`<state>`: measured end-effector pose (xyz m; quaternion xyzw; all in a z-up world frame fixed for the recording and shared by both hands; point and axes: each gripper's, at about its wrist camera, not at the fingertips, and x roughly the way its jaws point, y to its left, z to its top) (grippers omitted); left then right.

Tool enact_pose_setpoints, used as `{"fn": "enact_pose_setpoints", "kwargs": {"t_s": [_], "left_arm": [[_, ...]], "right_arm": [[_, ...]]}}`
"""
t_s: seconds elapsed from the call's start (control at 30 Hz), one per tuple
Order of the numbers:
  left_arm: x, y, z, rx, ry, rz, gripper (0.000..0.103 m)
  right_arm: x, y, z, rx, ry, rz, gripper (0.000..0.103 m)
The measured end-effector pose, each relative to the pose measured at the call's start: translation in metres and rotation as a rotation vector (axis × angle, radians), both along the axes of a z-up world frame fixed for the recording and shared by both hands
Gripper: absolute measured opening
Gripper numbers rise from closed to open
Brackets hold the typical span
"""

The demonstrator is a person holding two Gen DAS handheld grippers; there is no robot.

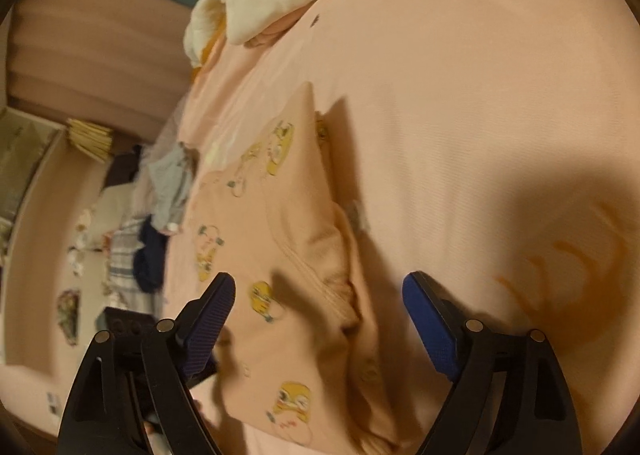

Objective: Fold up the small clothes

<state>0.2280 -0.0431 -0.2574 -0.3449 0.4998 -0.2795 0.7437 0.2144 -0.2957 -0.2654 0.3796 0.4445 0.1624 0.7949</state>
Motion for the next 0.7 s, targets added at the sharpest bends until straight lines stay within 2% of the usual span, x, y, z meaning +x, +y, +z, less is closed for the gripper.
{"fn": "enact_pose_setpoints", "kwargs": {"t_s": [0.07, 0.13, 0.23, 0.3, 0.33, 0.4, 0.47, 0.5, 0.53, 0.7], "left_arm": [[0.008, 0.002, -0.002, -0.038, 0.02, 0.031, 0.1], [0.016, -0.003, -0.001, -0.044, 0.028, 0.011, 0.099], [0.023, -0.016, 0.001, 0.025, 0.008, -0.04, 0.091], [0.025, -0.017, 0.0, 0.044, 0.0, -0.024, 0.081], [0.026, -0.017, -0.001, 0.047, 0.006, -0.009, 0.077], [0.031, -0.015, -0.005, 0.044, 0.027, 0.012, 0.058], [0.033, -0.01, -0.01, 0.051, 0.049, 0.022, 0.047], [0.033, -0.011, -0.01, 0.069, 0.038, 0.007, 0.04], [0.032, -0.012, -0.01, 0.088, 0.027, 0.002, 0.037], [0.028, -0.018, -0.006, 0.154, -0.013, 0.018, 0.032]], "right_arm": [[0.003, 0.001, -0.002, 0.039, -0.007, 0.024, 0.087], [0.008, 0.007, -0.003, 0.053, -0.016, 0.063, 0.085], [0.017, 0.015, -0.004, 0.026, -0.029, 0.096, 0.079], [0.024, 0.017, -0.005, 0.028, -0.03, 0.114, 0.065], [0.027, 0.015, -0.007, 0.038, -0.028, 0.116, 0.053], [0.033, 0.01, -0.016, 0.07, -0.007, 0.102, 0.036], [0.033, 0.006, -0.021, 0.11, -0.006, 0.092, 0.034], [0.031, 0.007, -0.02, 0.102, -0.012, 0.096, 0.033], [0.031, 0.009, -0.018, 0.081, -0.017, 0.1, 0.033], [0.025, 0.013, -0.014, 0.022, -0.072, 0.1, 0.028]]}}
